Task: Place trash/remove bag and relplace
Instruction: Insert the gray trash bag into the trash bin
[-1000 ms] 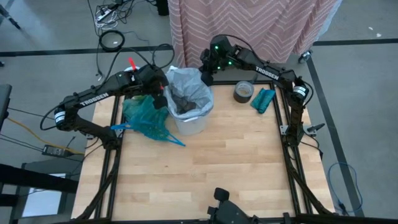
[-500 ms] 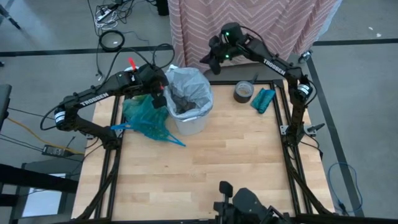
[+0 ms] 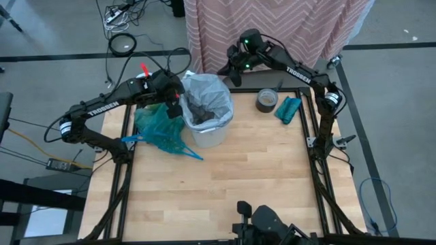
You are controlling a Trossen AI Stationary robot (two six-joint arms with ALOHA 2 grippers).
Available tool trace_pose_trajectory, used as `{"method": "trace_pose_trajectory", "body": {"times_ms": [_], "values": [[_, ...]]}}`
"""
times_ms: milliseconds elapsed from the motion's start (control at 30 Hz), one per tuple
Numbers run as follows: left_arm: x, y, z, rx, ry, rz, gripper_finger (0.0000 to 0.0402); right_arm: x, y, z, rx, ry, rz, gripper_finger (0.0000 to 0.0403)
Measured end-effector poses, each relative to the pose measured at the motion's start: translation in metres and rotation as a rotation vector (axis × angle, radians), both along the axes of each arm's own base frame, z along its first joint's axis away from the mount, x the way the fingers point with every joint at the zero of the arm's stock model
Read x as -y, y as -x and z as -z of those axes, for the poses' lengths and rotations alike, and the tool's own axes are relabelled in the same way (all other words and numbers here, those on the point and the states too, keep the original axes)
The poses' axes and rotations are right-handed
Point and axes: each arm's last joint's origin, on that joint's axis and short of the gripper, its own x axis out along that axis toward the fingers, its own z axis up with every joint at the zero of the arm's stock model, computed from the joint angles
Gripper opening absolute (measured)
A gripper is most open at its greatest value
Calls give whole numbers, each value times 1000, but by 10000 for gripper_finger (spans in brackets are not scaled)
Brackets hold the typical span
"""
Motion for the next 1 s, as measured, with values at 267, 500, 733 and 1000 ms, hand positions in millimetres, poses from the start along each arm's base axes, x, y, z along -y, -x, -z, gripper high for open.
{"method": "trace_pose_trajectory", "body": {"times_ms": [267, 500, 733, 1000], "values": [[0, 0, 0, 1, 0, -1, 12, 0, -1, 19, 2, -46, -53, 0], [0, -1, -1, 12, -6, 0, 12, -10, -11, 38, 10, -77, -113, 0], [-3, -5, 5, 32, -12, -8, 12, -9, -10, 51, -21, -112, -95, 0], [-8, -13, 36, 69, -10, -11, 12, -7, -7, 53, -29, -122, -89, 0]]}}
